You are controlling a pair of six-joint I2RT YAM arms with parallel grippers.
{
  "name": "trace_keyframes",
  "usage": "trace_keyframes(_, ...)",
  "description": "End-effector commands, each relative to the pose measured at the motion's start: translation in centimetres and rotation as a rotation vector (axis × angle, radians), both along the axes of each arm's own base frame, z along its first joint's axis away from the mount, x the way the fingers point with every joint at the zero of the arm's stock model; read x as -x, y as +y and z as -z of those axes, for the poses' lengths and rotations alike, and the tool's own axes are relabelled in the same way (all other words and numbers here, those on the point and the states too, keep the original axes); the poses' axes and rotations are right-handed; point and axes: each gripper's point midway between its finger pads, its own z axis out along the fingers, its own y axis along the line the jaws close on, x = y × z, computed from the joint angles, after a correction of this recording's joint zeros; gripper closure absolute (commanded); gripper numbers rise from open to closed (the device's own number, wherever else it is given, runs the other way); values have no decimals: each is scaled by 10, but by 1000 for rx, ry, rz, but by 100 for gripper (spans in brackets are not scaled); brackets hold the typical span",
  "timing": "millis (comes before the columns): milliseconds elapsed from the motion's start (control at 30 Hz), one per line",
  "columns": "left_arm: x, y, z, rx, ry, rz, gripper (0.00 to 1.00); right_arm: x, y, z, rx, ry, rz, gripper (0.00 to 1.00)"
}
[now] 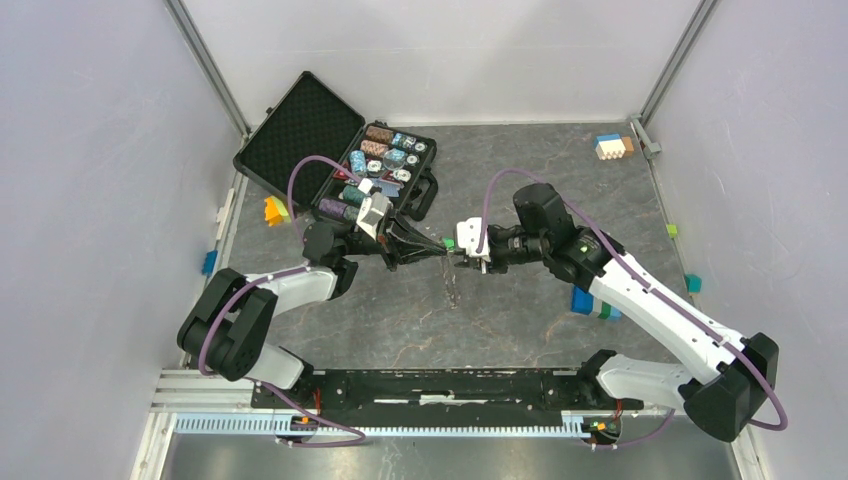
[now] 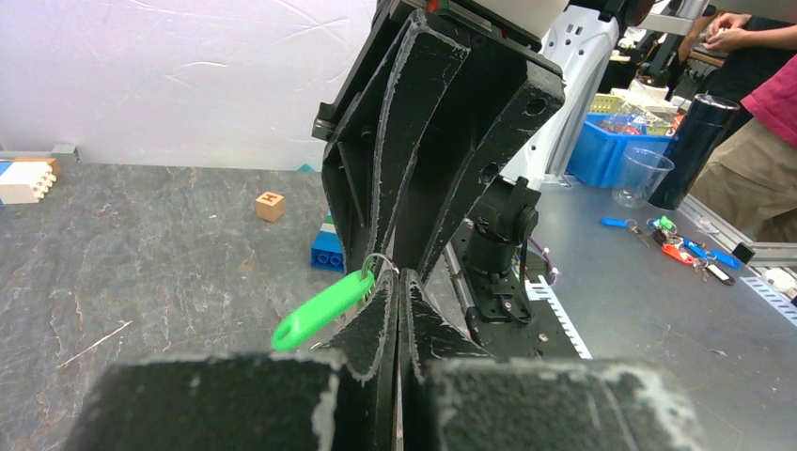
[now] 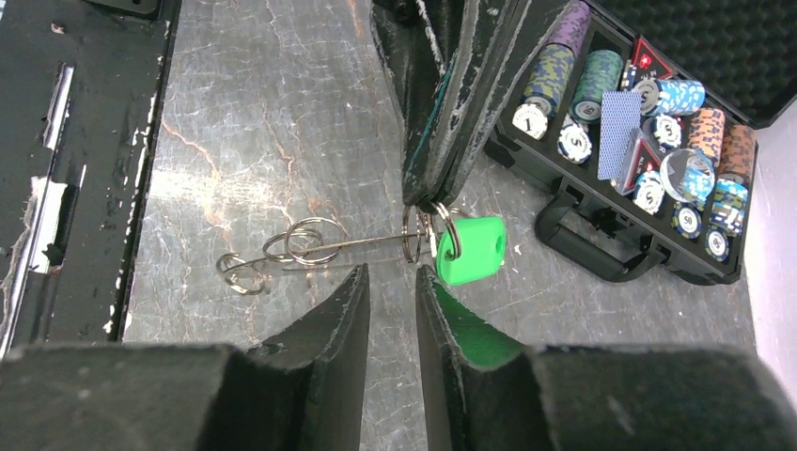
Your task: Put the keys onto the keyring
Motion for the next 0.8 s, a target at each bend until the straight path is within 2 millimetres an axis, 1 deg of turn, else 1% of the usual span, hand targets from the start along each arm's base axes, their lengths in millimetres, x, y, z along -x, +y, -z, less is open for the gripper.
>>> trace_keyframes(0,6,1,-23,51,-68,20,98,-7,9,-19,-54,-46,-2,69)
trace_keyframes(367,7,0,-22,49,-67,24,98,-1,12,-24,-96,-50,-28,69)
trace_keyframes(767,7,1,-23,51,-68,21,98,7,14,-17,-119,-31,-60,75)
